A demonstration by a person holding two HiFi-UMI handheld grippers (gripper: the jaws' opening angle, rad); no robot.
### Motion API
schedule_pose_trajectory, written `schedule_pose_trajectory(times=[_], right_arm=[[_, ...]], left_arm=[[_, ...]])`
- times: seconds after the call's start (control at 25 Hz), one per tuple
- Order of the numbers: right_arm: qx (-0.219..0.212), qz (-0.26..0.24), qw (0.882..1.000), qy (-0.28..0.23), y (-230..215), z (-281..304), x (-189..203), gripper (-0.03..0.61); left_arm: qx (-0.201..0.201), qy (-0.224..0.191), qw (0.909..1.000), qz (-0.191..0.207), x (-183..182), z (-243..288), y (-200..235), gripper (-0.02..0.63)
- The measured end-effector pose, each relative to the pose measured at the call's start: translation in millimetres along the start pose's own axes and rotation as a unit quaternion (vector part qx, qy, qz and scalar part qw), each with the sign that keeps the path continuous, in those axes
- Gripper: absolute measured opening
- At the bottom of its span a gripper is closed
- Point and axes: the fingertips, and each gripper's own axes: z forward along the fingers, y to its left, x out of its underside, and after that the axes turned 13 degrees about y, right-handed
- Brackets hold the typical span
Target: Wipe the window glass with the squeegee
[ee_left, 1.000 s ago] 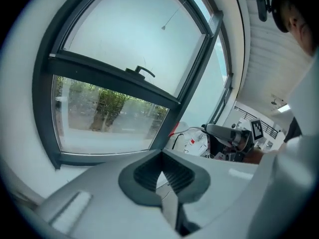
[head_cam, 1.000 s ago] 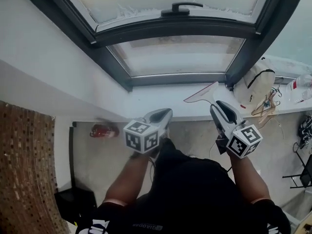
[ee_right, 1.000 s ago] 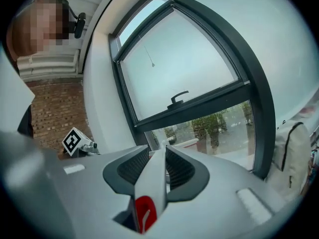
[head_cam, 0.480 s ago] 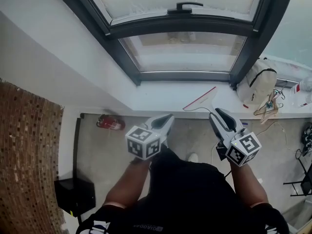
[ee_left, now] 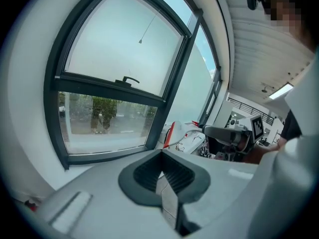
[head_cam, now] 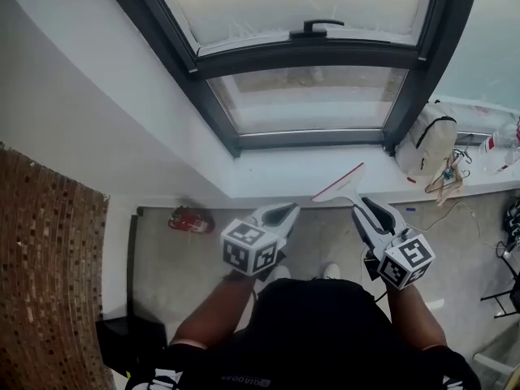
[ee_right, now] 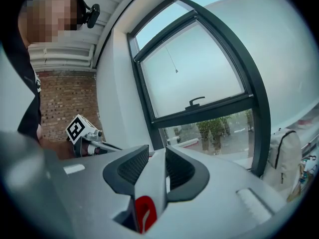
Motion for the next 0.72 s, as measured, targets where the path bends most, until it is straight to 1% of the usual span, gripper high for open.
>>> schedule_pose_trajectory(times=[0.2,0.32,0.4,0.56,0.72], right_arm=[[-0.003,-0.002,1.000,0.016,36,21,11,0.127],[-0.005,-0.012,1.000,0.012,56,26,7,0.127],[-0.004,-0.021,1.000,0.012,63,27,10,0.127],[-0.002,-0.023,1.000,0.014,72,26,18,0.127],[0.004,-0.022,1.000,0.014,73,23,19,0.127]], left_arm=[[-0.007,-0.017,0.9998,-0.004,13,-33,16,0.000],[-0.011,-0.024,0.9996,-0.012,22,-47,25,0.000],[-0.011,-0.026,0.9995,-0.014,28,-52,26,0.000],[-0.009,-0.027,0.9995,-0.016,41,-61,26,0.000],[-0.011,-0.035,0.9992,-0.017,41,-65,27,0.000]])
